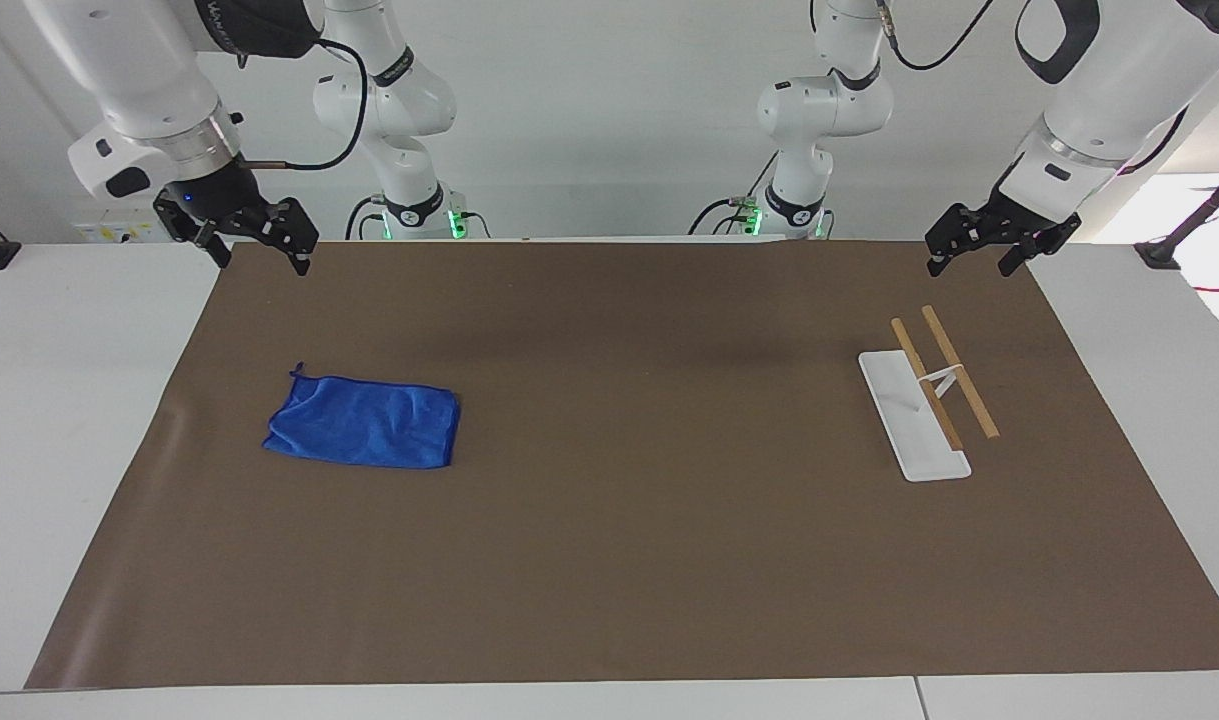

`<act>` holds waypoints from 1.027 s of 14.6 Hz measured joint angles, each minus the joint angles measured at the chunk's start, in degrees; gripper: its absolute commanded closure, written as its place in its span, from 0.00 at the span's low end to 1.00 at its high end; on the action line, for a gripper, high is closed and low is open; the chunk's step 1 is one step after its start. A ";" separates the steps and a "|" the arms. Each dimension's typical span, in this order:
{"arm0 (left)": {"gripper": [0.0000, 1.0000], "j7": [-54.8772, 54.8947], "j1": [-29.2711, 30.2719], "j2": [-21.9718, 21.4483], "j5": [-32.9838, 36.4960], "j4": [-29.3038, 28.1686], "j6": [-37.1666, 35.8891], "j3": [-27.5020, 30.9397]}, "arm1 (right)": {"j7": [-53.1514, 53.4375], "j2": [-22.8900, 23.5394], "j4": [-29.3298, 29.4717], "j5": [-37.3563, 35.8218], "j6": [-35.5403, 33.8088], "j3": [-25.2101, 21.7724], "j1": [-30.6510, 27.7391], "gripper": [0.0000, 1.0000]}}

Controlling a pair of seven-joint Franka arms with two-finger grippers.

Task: Right arm passes towel to left arm to hang

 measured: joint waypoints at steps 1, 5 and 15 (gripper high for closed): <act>0.00 0.00 0.00 0.00 0.00 0.00 0.00 0.00 | 0.00 0.00 0.00 0.00 0.00 0.00 0.00 0.00; 0.00 0.00 0.00 0.00 0.00 0.00 0.00 0.00 | 0.00 0.00 0.00 0.00 0.00 0.00 0.00 0.00; 0.00 0.00 0.00 0.00 0.00 0.00 0.00 0.00 | -0.01 -0.67 -2.76 0.00 3.47 -0.04 -0.09 0.00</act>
